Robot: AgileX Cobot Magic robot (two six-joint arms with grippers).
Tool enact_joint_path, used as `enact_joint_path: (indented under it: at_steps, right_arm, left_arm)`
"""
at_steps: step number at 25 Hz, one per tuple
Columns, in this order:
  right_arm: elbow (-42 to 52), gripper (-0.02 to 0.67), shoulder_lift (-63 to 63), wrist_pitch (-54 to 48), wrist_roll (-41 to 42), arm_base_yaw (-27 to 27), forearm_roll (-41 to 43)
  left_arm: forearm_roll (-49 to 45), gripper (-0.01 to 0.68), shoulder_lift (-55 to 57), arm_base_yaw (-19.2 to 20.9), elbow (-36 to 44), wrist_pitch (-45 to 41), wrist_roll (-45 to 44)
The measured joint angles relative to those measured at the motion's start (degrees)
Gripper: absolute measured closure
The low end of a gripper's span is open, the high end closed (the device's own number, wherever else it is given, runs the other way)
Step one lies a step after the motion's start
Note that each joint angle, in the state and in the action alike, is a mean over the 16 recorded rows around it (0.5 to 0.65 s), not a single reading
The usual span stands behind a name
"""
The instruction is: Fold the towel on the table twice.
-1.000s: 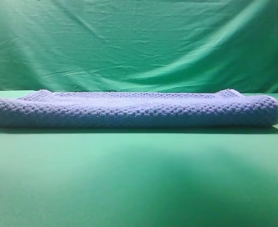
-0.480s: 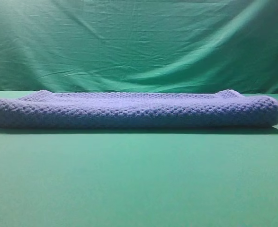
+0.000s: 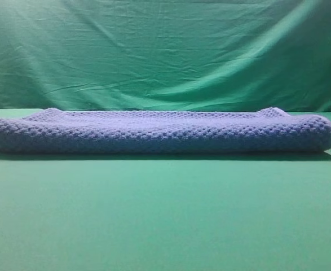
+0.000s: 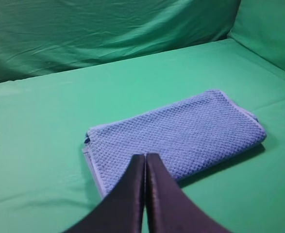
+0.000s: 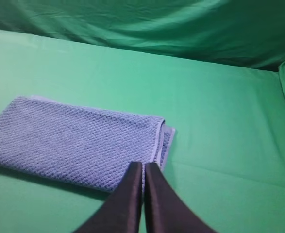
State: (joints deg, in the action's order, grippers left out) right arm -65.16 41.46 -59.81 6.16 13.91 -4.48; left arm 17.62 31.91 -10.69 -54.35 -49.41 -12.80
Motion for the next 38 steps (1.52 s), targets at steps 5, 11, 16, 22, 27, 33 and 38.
enact_joint_path:
  at_steps: [5,11,16,22,27,33,38]
  right_arm:
    - [9.4,0.649,-9.4,4.2,0.4,0.0,0.3]
    - [21.1,0.649,-20.3,9.1,1.0,0.0,0.2]
    - [27.9,0.649,-28.6,11.2,1.4,0.0,-0.4]
    - [33.1,0.649,-36.6,11.9,1.8,0.0,-1.3]
    - [37.0,0.649,-40.6,13.1,2.0,0.0,-1.8]
    - [43.0,0.649,-42.2,18.5,2.9,0.0,-1.8]
    - [48.6,0.649,-42.2,24.4,4.6,0.0,-1.7]
  left_arm:
    - [-1.0,0.673,-9.8,0.0,7.7,-0.1,0.1]
    - [-1.7,0.673,-20.0,0.0,16.6,-0.1,0.9]
    - [-1.7,0.673,-26.7,0.0,23.1,0.5,2.7]
    - [-1.9,0.673,-31.2,0.0,28.5,3.1,5.0]
    - [-2.9,0.673,-32.5,0.0,32.2,8.2,6.2]
    - [-6.1,0.673,-32.7,0.0,37.2,15.6,6.4]
    - [-8.0,0.673,-32.7,0.0,41.9,20.0,6.4]
